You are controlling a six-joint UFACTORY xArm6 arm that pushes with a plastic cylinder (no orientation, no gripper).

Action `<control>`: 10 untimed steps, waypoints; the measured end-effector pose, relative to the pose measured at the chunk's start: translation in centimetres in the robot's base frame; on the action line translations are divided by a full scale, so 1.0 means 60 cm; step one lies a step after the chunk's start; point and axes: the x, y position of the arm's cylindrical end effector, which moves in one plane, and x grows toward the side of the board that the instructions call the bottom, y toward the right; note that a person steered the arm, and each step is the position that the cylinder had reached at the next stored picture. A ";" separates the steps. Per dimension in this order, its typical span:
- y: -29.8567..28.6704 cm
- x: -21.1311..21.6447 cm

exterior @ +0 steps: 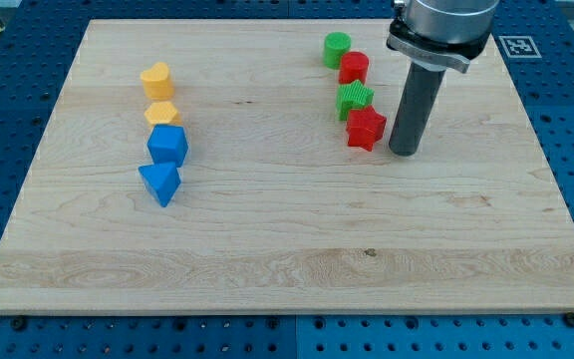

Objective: Nudge the green circle left a bit

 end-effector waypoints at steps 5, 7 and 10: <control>0.055 -0.110; 0.022 -0.262; -0.012 -0.306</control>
